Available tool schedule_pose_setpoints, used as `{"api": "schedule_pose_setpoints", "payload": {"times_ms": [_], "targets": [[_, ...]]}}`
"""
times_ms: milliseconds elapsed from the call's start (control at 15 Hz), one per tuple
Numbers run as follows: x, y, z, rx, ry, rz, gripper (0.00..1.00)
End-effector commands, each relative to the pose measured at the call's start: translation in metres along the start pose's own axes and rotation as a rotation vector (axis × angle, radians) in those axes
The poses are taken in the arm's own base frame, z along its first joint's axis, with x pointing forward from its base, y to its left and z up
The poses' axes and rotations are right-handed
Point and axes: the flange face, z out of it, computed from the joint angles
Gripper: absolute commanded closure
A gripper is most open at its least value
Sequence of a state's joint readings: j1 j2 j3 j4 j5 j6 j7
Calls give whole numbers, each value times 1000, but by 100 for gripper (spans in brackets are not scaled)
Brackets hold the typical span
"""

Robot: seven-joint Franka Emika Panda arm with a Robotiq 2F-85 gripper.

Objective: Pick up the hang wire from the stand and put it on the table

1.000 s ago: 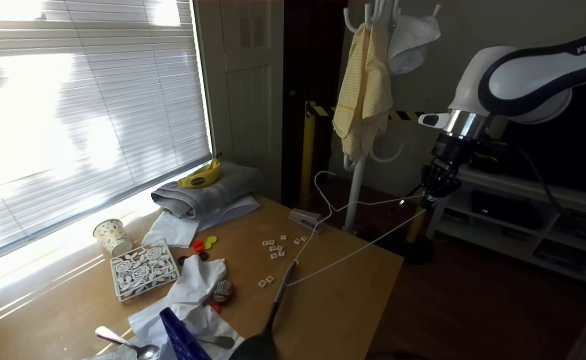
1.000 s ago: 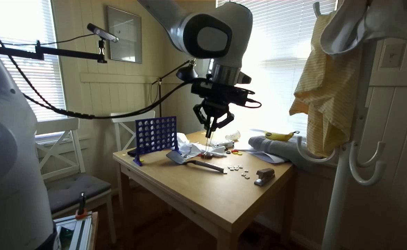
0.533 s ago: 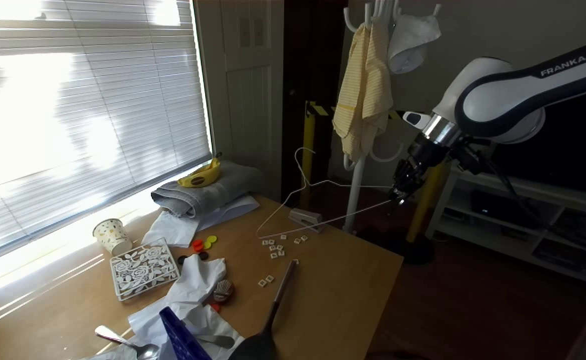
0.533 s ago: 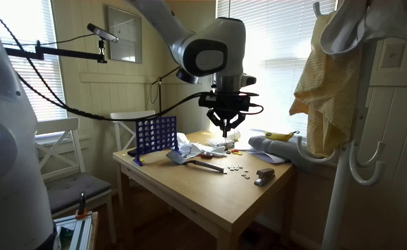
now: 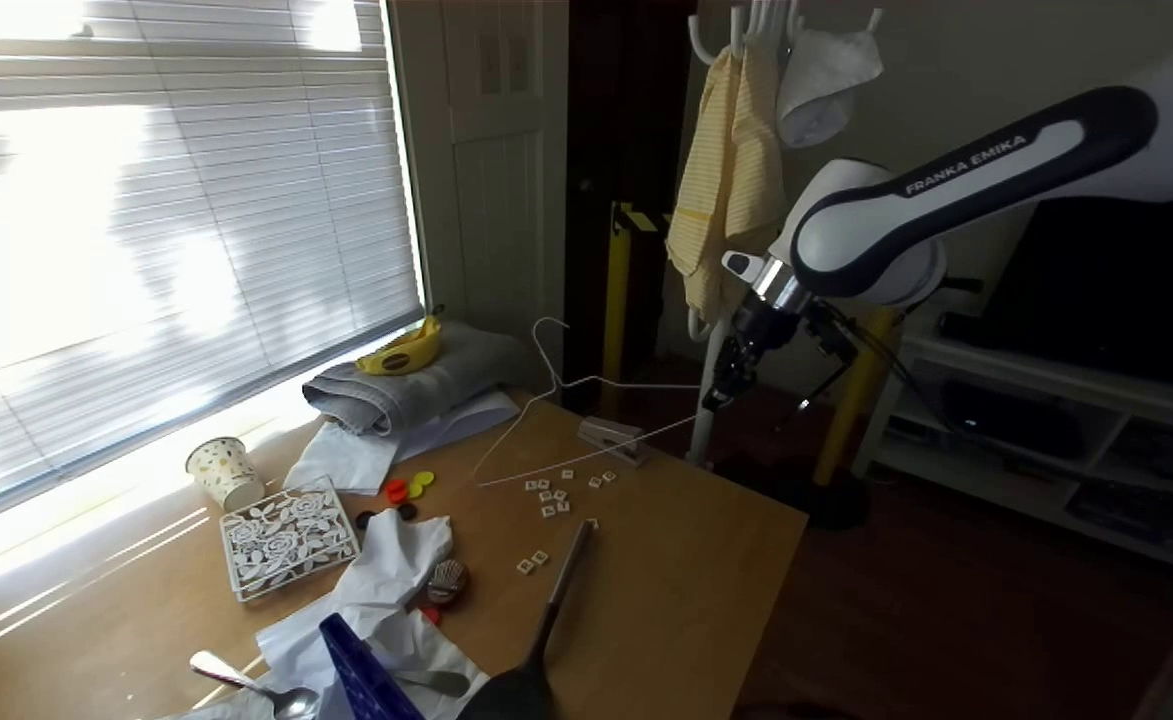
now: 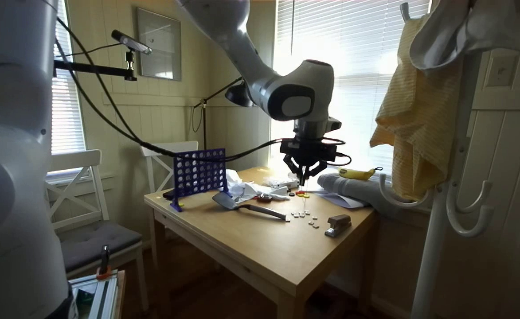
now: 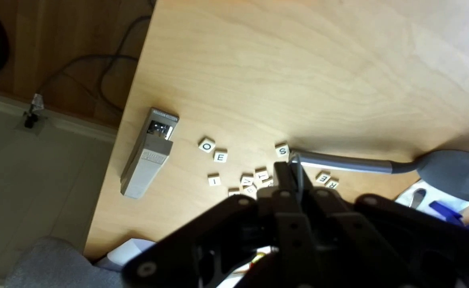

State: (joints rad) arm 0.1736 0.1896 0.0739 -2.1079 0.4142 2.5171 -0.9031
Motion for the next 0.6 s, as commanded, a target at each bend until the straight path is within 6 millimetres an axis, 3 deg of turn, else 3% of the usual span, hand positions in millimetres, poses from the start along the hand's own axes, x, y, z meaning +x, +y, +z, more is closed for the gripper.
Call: {"api": "schedule_pose_setpoints", "payload": {"times_ms": [0,267,533], "targets": [[42,29,19,128,140,-19,99],[56,48,45,281,253,-62,99],[49,55,65,432,220,-46,99]]}}
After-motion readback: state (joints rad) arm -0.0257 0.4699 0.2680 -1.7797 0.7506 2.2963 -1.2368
